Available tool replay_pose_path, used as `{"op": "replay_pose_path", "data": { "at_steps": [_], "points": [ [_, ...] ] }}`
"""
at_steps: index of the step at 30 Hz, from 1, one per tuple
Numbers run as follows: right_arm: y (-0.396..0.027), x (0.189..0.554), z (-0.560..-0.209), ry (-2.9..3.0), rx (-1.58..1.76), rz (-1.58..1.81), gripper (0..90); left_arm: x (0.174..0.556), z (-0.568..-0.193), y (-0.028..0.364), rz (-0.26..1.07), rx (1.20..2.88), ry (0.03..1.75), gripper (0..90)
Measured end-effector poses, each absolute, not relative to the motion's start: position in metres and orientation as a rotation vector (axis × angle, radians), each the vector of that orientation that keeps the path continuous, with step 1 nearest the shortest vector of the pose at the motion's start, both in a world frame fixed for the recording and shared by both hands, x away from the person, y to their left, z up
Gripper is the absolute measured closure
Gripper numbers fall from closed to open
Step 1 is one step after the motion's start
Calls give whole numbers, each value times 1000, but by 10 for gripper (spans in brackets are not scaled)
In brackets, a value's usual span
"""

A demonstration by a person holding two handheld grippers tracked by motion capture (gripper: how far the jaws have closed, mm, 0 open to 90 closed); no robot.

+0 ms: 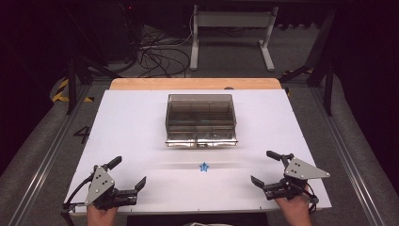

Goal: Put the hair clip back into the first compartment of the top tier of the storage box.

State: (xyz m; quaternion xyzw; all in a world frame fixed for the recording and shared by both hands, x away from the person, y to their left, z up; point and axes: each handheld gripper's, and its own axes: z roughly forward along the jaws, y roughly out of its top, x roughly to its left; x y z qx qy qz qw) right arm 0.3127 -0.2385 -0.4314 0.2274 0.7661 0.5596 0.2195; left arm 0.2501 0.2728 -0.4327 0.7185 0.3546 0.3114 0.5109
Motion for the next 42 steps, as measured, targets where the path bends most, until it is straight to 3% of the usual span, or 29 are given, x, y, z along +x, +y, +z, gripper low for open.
{"op": "replay_pose_path", "data": {
  "at_steps": [24,42],
  "points": [
    [-231,316,-427,2201,644,1498,65,250,-431,274,753,1747,849,12],
    [-195,329,-410,2295,557,1484,99,249,-431,273,754,1750,849,13]
  ]
}}
